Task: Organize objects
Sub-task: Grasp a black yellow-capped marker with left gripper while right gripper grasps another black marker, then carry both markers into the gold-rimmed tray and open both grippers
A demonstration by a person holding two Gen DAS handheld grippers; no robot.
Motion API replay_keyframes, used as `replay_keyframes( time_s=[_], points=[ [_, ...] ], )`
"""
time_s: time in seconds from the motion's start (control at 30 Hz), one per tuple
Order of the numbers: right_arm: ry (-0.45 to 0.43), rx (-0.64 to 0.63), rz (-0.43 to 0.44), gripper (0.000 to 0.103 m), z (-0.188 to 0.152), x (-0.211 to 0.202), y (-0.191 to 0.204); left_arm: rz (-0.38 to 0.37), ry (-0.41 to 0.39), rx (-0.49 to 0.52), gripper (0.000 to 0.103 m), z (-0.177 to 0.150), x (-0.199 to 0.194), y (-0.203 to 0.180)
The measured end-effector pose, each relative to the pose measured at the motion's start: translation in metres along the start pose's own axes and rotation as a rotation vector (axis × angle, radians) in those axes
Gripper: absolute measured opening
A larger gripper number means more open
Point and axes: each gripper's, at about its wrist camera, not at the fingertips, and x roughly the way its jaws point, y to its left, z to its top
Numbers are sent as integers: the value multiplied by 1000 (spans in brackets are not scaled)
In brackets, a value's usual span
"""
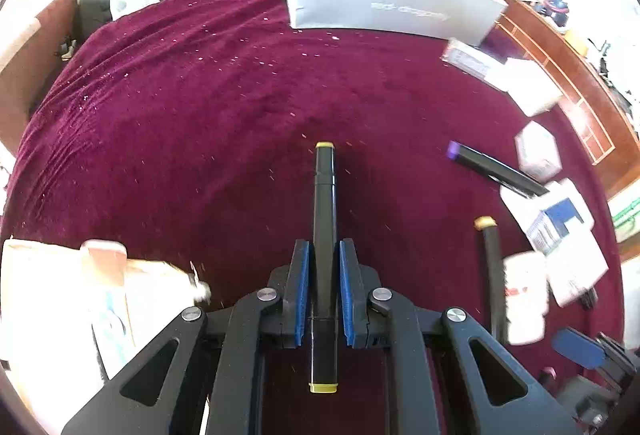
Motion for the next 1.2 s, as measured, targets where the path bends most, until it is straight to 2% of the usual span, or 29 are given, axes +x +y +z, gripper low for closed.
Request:
replay_keyframes(
  time_s=[0.13,0.27,0.33,0.4,0.43,0.5,0.77,0.87,1.0,1.03,1.2],
  points=[
    [44,6,18,58,-3,10,6,-21,56,-2,11,-11,7,-7],
    [92,30,24,58,-7,23,5,26,18,23,13,-15,8,-18],
    [105,51,16,58,-8,30,3,33,-6,26,26,-17,8,-25],
    [107,62,2,58,-7,35,2,49,-16,65,28,-20,9,-33],
    [109,59,-23,58,-7,37,3,29,-14,63,26,-22,8,-33],
    [106,36,-81,58,-5,42,6,-35,-1,36,12,-25,4,-28],
    [99,-51,-238,58,2,56,19,-209,-62,-67,11,-54,-42,4],
    [81,-123,-363,45,1,64,32,-262,-83,-94,11,-62,-56,11],
    [30,-220,-554,15,-2,75,44,-288,-72,-91,11,-75,-61,9],
    [20,-243,-587,12,-5,75,46,-287,-57,-87,11,-77,-59,7],
    [39,-224,-543,12,-15,62,42,-258,-11,-107,12,-89,-42,4]
  ],
)
